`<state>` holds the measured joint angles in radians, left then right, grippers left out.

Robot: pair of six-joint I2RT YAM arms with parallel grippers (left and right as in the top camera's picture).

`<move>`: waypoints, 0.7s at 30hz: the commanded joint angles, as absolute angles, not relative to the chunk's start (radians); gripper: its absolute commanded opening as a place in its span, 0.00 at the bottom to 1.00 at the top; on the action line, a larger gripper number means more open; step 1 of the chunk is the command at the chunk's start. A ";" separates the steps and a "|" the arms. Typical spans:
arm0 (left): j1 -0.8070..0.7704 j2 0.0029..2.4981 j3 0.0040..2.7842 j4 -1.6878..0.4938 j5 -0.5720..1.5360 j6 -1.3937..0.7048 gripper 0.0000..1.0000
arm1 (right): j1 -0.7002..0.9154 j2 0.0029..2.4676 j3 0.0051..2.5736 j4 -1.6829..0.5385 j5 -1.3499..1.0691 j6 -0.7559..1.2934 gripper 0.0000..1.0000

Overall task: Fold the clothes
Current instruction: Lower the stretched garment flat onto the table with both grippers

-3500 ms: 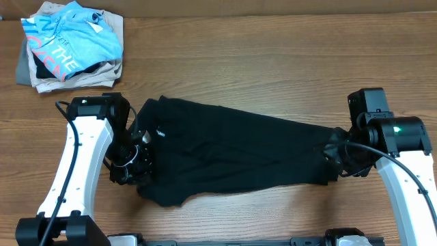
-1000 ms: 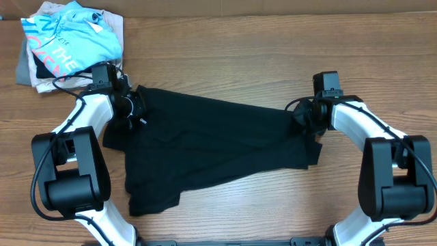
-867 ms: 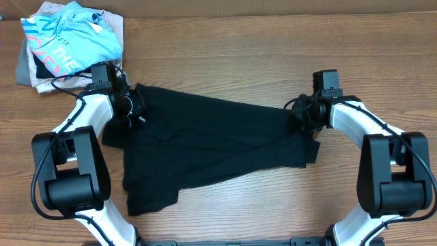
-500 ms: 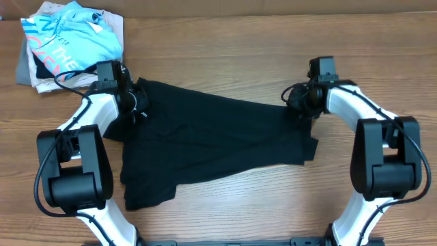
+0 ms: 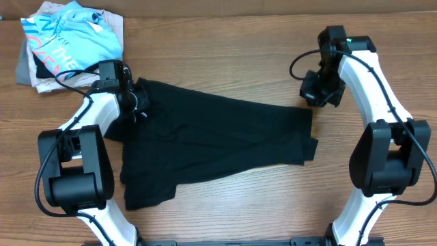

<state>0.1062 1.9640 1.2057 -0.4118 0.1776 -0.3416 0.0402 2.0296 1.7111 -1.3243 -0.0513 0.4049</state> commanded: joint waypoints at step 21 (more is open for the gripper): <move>0.104 2.005 1.183 -0.471 0.150 -0.337 0.04 | 0.039 2.024 1.256 -0.831 -0.160 0.453 0.04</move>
